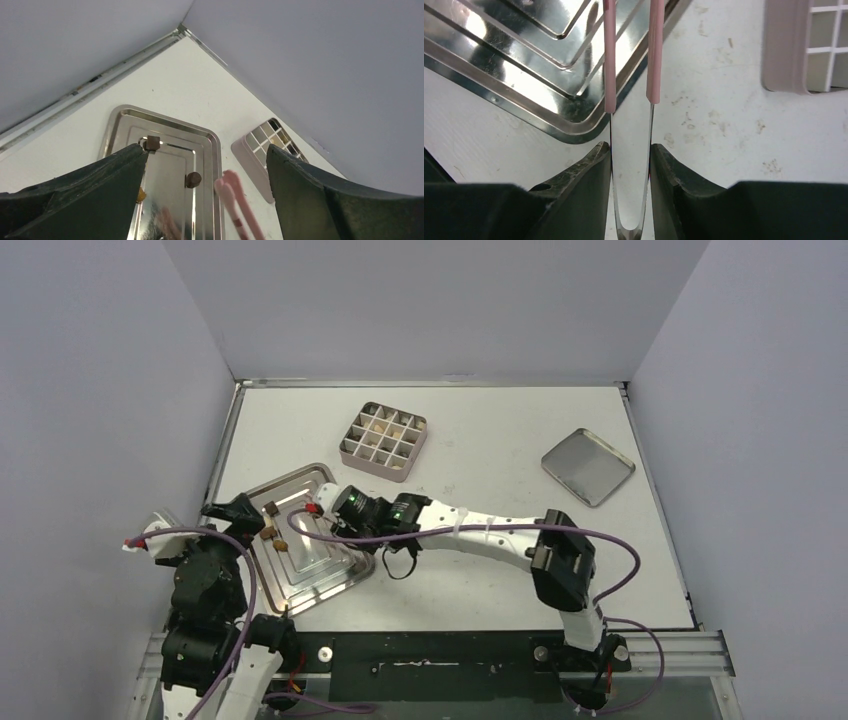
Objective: Pack the chocolate
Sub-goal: Adjust the clamp.
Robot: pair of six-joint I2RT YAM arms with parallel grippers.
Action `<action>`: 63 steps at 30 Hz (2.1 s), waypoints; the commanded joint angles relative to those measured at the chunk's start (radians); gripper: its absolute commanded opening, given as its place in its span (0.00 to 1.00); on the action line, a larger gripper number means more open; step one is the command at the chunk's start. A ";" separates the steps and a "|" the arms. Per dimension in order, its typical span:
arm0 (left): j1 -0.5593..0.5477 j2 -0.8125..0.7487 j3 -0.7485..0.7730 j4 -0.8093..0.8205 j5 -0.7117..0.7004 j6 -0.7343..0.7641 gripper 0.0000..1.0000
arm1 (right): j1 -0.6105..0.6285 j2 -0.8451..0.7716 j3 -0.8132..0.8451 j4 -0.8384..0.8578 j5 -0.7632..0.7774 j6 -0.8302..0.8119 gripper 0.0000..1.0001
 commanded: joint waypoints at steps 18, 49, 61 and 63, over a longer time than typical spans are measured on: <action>0.004 0.245 -0.163 0.378 0.685 -0.462 0.95 | 0.011 -0.416 -0.220 0.383 -0.046 0.029 0.00; 0.007 0.203 -0.367 0.614 0.784 -0.879 0.00 | 0.009 -0.424 -0.370 0.666 -0.050 0.013 0.38; 0.006 0.169 -0.380 0.613 0.778 -0.960 0.00 | -0.023 -0.412 -0.397 0.729 -0.074 0.042 0.51; 0.006 0.166 -0.383 0.611 0.775 -0.964 0.00 | -0.023 -0.409 -0.409 0.749 -0.061 0.037 0.50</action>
